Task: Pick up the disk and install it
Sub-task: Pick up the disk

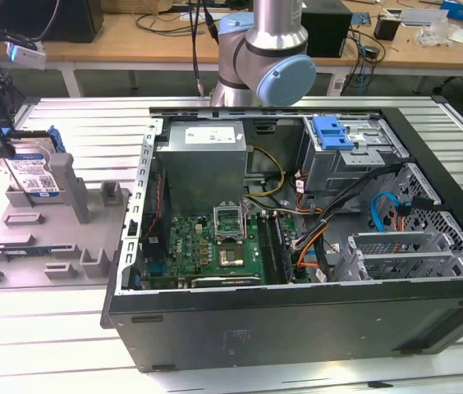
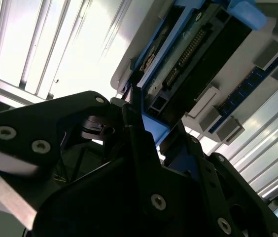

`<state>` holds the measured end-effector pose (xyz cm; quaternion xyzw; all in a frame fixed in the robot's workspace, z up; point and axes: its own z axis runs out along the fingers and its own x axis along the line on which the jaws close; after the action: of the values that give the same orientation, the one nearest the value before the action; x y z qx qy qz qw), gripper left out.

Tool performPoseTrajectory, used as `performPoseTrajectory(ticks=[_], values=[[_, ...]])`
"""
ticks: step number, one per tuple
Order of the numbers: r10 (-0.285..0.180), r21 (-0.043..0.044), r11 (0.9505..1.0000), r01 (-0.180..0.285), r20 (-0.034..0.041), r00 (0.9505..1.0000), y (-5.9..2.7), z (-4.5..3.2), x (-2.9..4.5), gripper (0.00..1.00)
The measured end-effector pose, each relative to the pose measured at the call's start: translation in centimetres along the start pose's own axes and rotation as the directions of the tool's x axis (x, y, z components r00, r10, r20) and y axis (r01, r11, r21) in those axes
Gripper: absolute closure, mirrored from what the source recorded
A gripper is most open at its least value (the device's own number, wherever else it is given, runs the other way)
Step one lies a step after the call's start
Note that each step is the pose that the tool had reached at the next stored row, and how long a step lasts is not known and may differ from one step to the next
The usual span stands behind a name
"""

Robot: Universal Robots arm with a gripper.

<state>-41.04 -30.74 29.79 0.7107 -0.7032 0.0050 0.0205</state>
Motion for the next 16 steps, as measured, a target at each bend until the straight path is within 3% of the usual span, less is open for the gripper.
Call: performPoseTrajectory(ticks=[16], values=[[0.000,-0.0001,1.0000,0.000,0.0000,1.0000,0.00,0.02,0.00,0.63]])
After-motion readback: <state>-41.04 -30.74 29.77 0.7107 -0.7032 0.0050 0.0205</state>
